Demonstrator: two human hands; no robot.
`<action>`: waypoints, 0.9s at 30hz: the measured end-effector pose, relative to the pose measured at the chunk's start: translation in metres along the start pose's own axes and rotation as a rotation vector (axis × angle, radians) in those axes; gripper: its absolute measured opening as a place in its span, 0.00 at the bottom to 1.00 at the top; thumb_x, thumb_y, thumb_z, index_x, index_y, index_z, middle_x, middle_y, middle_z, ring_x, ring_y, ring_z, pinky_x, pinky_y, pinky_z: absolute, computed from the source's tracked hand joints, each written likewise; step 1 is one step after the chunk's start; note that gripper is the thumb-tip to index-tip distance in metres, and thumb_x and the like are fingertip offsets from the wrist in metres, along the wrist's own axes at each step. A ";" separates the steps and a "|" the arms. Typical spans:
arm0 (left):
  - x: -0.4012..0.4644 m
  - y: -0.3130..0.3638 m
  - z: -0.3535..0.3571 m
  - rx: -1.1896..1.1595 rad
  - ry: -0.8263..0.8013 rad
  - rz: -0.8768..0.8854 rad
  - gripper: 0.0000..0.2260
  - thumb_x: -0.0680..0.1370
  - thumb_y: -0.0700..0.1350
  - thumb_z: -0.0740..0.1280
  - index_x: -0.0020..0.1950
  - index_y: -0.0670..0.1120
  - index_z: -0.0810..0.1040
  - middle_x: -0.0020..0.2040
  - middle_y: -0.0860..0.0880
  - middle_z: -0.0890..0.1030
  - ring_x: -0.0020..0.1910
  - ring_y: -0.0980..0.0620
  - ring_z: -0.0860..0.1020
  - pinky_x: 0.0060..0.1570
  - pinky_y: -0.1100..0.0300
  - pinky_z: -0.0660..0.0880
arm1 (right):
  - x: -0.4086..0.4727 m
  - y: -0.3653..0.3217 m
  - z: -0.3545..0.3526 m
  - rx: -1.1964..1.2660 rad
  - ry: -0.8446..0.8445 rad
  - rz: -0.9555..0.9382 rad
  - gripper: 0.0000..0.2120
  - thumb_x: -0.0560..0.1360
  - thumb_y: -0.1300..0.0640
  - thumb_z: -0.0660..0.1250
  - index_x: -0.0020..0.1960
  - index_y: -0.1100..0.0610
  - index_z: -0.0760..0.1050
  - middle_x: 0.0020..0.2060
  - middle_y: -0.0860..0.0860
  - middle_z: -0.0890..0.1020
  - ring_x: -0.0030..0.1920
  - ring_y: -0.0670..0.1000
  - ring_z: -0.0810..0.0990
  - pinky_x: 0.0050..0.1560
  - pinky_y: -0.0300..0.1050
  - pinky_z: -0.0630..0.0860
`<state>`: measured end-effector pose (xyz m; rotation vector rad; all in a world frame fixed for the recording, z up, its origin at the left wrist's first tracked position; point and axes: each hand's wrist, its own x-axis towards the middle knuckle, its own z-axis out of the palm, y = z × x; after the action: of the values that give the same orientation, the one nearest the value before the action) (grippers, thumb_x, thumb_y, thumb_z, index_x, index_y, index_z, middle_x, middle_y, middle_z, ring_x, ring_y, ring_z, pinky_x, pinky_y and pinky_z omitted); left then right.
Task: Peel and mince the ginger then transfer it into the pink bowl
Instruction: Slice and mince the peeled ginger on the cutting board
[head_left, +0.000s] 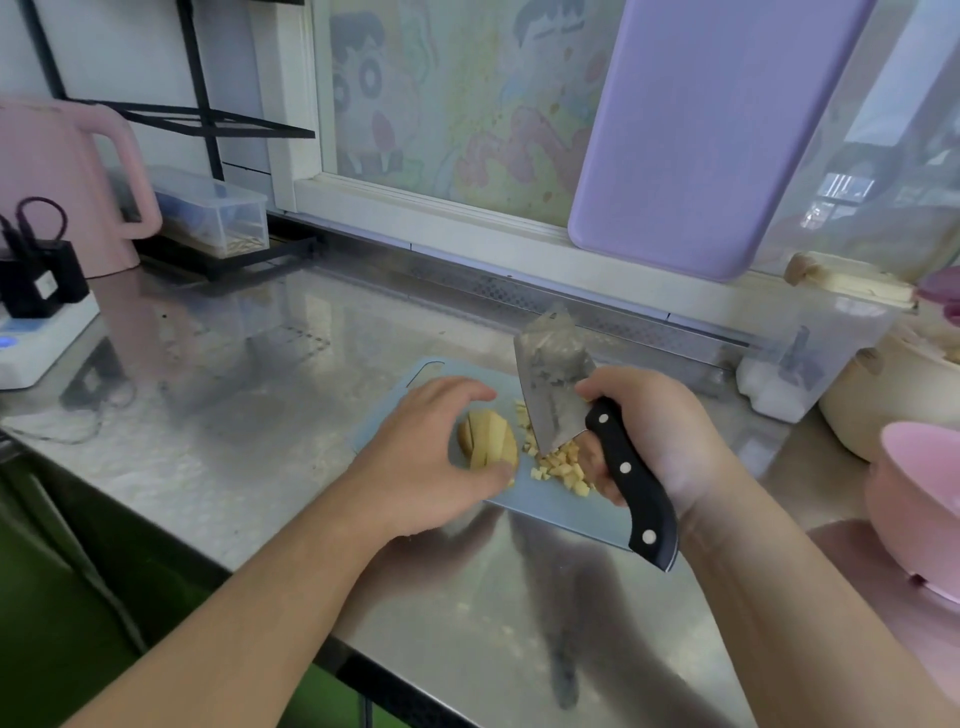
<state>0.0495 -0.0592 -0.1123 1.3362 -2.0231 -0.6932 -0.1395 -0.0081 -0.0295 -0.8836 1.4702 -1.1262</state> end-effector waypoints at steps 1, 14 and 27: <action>0.000 -0.001 0.001 0.036 -0.025 0.023 0.30 0.74 0.59 0.75 0.73 0.66 0.69 0.72 0.72 0.66 0.74 0.64 0.64 0.74 0.58 0.64 | 0.000 0.000 0.000 -0.007 0.000 -0.005 0.17 0.79 0.58 0.64 0.33 0.55 0.63 0.25 0.55 0.64 0.19 0.52 0.62 0.19 0.36 0.59; 0.007 0.002 0.009 0.181 0.036 -0.024 0.34 0.79 0.69 0.61 0.81 0.56 0.63 0.79 0.60 0.65 0.78 0.54 0.64 0.77 0.51 0.65 | 0.002 0.005 0.004 -0.102 0.029 -0.075 0.17 0.78 0.60 0.63 0.31 0.58 0.66 0.22 0.57 0.68 0.19 0.53 0.64 0.21 0.38 0.60; 0.005 0.008 0.012 0.298 0.029 0.054 0.31 0.80 0.52 0.65 0.83 0.55 0.60 0.79 0.57 0.65 0.78 0.54 0.62 0.77 0.56 0.61 | 0.007 0.007 0.000 -0.261 0.016 -0.158 0.14 0.74 0.65 0.62 0.30 0.60 0.68 0.22 0.56 0.69 0.19 0.52 0.66 0.25 0.38 0.62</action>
<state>0.0343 -0.0602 -0.1132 1.4396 -2.1924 -0.3546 -0.1407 -0.0125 -0.0387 -1.1917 1.6063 -1.0714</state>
